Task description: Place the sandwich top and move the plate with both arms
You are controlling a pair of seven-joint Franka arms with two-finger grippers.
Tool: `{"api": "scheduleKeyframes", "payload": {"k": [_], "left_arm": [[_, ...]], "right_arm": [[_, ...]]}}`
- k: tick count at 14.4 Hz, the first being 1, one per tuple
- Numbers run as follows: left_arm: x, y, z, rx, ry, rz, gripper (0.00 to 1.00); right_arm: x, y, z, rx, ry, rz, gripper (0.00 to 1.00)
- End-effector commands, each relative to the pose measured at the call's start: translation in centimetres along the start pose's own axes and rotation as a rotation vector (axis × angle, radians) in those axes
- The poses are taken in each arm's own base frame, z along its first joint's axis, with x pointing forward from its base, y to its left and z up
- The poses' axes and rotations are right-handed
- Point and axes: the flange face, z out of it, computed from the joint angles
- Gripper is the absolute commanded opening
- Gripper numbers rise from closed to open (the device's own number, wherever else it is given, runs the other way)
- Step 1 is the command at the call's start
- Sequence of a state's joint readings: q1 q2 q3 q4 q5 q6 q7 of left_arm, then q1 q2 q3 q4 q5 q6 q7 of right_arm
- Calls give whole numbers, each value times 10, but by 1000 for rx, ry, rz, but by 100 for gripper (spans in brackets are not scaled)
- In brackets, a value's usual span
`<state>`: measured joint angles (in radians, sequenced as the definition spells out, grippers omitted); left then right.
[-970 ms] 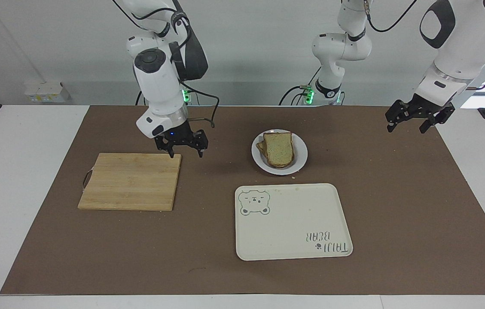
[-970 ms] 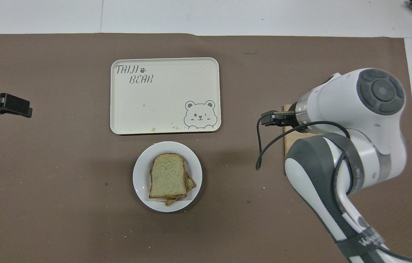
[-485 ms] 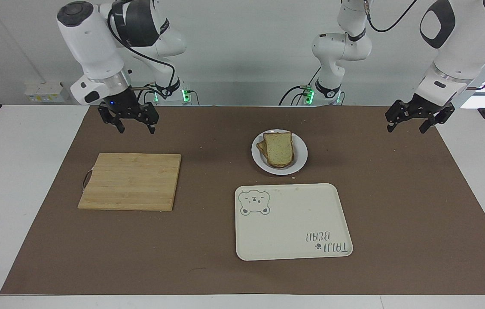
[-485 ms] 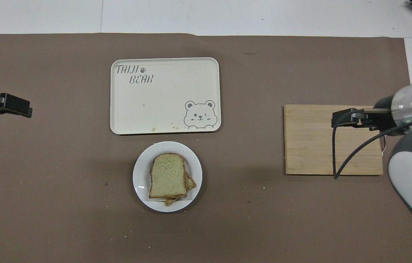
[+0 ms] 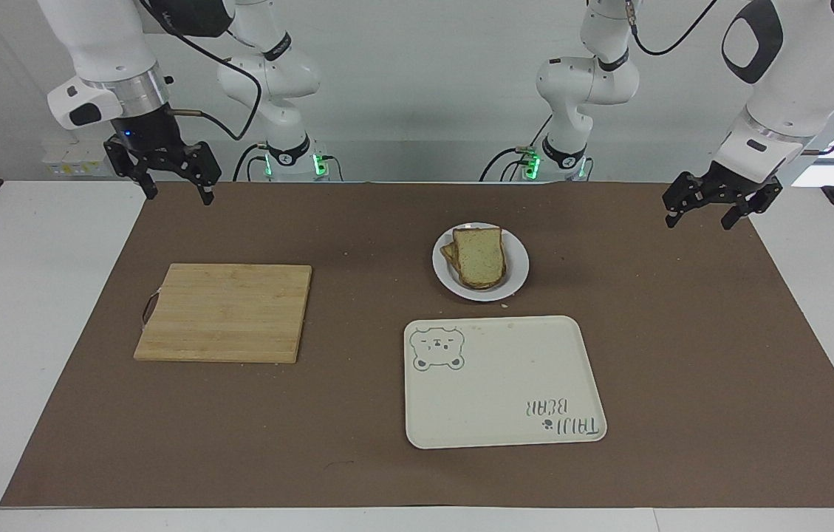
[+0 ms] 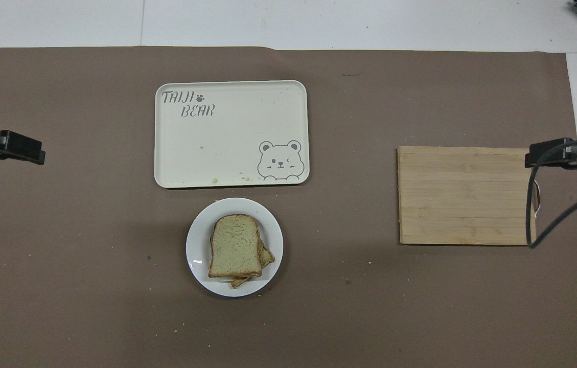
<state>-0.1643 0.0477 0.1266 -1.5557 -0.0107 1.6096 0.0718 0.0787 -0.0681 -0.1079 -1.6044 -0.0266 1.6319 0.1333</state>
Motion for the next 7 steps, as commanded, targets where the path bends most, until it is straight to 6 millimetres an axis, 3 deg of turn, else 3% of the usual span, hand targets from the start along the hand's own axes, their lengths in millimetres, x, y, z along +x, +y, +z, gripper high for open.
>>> {"api": "scheduleKeyframes", "payload": {"k": [1, 5, 7], "left_arm": [[-5, -1, -2, 13, -7, -11, 100], [-7, 4, -1, -5, -17, -10, 100], [-13, 4, 7, -103, -38, -27, 100]], "right_arm": [[-7, 19, -6, -12, -9, 14, 100], [-15, 20, -4, 1, -34, 16, 100], [-15, 19, -3, 2, -35, 13, 100]]}}
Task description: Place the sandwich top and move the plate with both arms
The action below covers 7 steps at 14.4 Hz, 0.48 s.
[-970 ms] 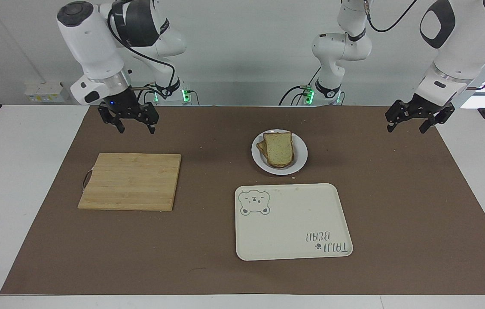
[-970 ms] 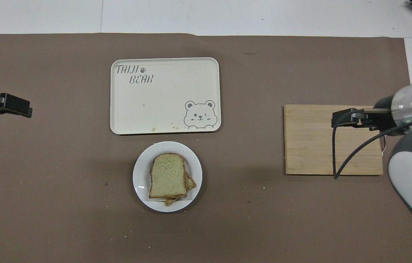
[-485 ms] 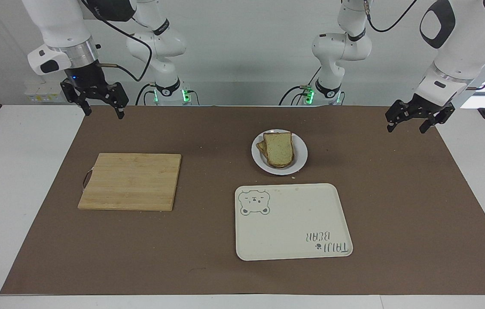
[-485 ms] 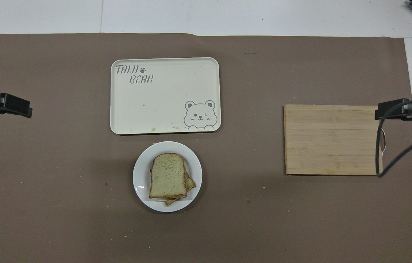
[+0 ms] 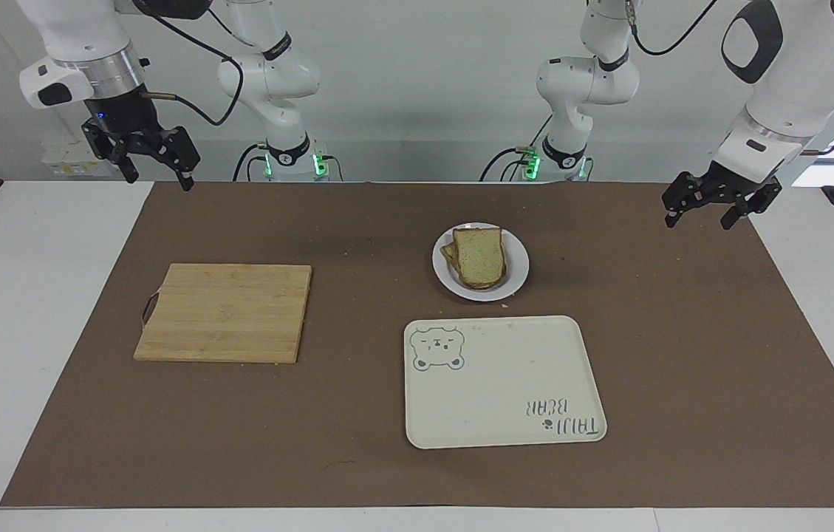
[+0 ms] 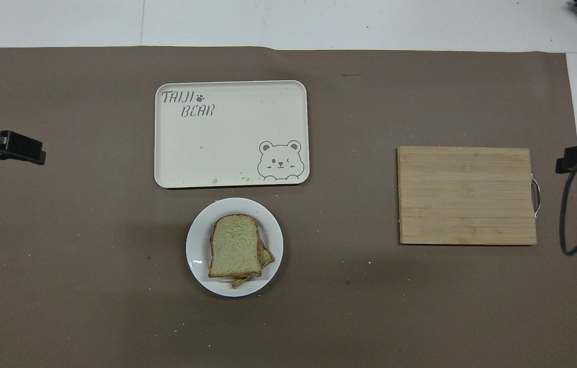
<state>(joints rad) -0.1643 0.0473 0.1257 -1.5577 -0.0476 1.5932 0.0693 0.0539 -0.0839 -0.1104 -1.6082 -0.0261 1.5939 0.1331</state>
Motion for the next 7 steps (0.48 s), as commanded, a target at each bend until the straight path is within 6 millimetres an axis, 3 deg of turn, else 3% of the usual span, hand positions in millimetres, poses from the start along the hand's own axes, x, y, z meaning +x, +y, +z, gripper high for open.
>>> {"api": "scheduleKeyframes", "payload": {"k": [1, 4, 7], "left_arm": [[-17, -5, 19, -130, -34, -47, 100], [-26, 5, 63, -191, -2, -58, 100], [-32, 12, 122, -328, -16, -54, 100]], "right_arm": [[-8, 4, 1, 5, -12, -13, 100], [-9, 3, 1, 5, -12, -13, 100], [-9, 3, 1, 5, -12, -13, 100]]}}
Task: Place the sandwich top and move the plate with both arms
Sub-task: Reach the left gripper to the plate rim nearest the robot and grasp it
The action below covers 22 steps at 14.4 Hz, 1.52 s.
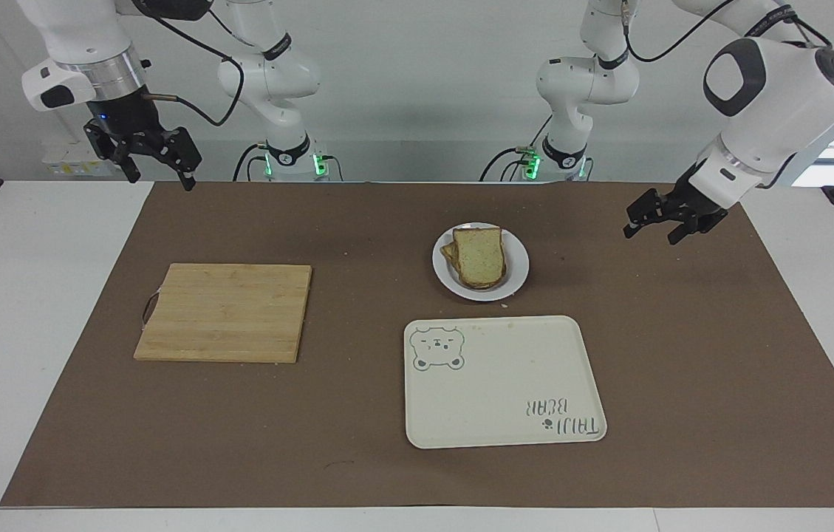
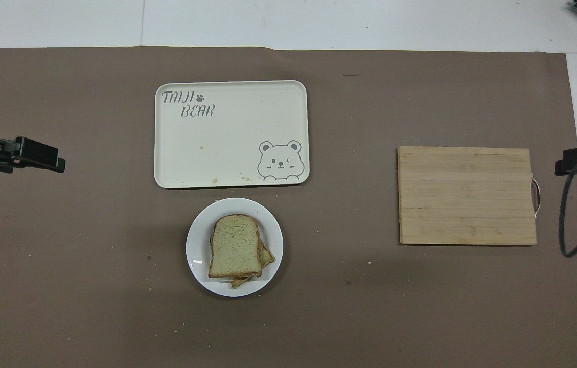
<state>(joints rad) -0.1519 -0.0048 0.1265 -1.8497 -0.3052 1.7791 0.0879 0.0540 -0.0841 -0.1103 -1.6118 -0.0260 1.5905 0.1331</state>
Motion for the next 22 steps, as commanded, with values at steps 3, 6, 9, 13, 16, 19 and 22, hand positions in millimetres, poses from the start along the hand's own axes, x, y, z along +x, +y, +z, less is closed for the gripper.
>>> {"api": "scheduleKeyframes", "payload": {"k": [3, 6, 9, 13, 16, 19, 22], "left_arm": [[-28, -12, 85, -168, -23, 38, 100], [-48, -20, 135, -275, -29, 46, 100], [-73, -23, 177, -375, -45, 70, 100], [-107, -7, 230, -371, -14, 103, 100], [-119, 7, 247, -379, -22, 92, 72], [-124, 8, 260, -409, -21, 61, 58], [-133, 9, 276, -416, -7, 74, 34]], "right_arm": [[-9, 3, -1, 6, -7, -13, 100], [-9, 3, -1, 6, -7, -13, 100], [-9, 3, -1, 6, -7, -13, 100], [-8, 3, -2, 7, -1, -13, 100], [-8, 3, -2, 6, -2, -13, 100], [-8, 3, -2, 6, -2, -13, 100], [-8, 3, -2, 6, -2, -13, 100]]}}
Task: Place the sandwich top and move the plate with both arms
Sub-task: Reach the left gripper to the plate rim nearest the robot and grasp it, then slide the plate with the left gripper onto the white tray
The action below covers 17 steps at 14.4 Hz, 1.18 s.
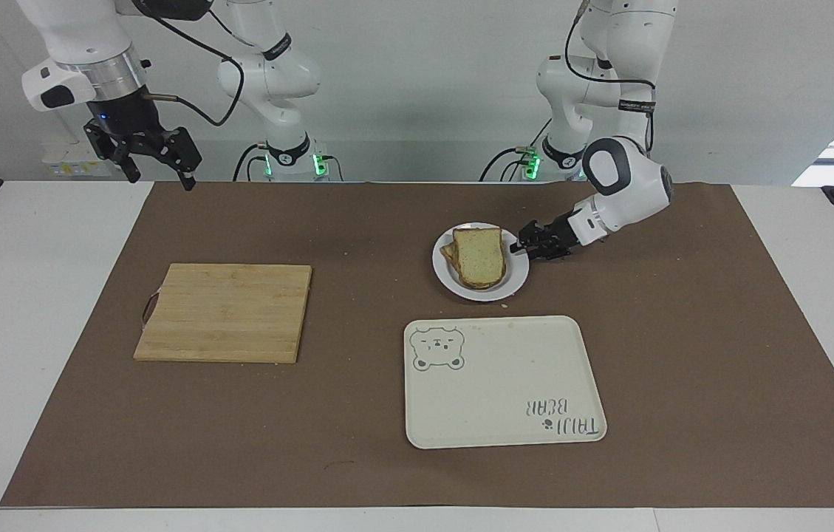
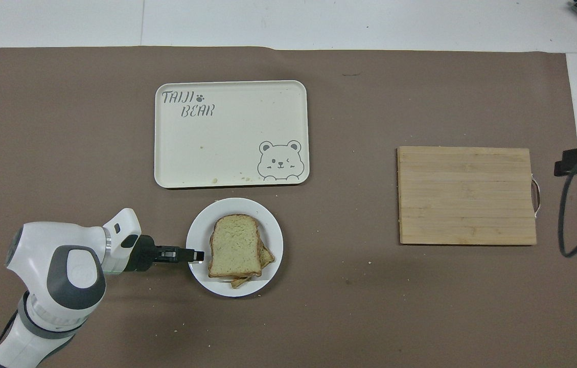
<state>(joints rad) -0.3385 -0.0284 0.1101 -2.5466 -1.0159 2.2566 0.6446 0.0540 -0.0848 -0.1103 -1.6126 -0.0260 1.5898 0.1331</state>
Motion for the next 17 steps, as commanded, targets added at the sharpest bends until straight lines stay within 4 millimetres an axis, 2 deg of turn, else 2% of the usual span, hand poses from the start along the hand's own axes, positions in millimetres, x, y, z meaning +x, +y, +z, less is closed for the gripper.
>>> {"api": "scheduleKeyframes", "payload": {"k": [1, 2, 3, 6, 9, 12, 13, 15, 17], "left_arm": [[-12, -1, 13, -8, 25, 10, 22], [-12, 0, 15, -18, 31, -1, 7], [-11, 1, 14, -32, 41, -12, 0], [-1, 0, 7, -75, 66, -33, 0], [17, -10, -16, -151, 84, -67, 0], [25, -20, -35, -233, 119, -120, 0], [32, -17, -40, -266, 126, -121, 0], [47, -23, -57, -306, 157, -137, 0], [71, -19, -66, -323, 180, -128, 0]], "right_arm": [[-8, 3, -2, 6, -2, -13, 100], [-8, 3, -1, 6, -5, -13, 100], [-8, 3, -3, 6, -3, -13, 100], [-8, 3, -3, 5, -3, -13, 100], [-8, 3, -3, 4, -4, -14, 100], [-8, 3, -3, 4, -5, -13, 100], [-8, 3, -3, 4, -4, -13, 100], [-8, 2, -3, 4, -4, -15, 100], [-8, 2, -3, 5, -3, -15, 100]]}}
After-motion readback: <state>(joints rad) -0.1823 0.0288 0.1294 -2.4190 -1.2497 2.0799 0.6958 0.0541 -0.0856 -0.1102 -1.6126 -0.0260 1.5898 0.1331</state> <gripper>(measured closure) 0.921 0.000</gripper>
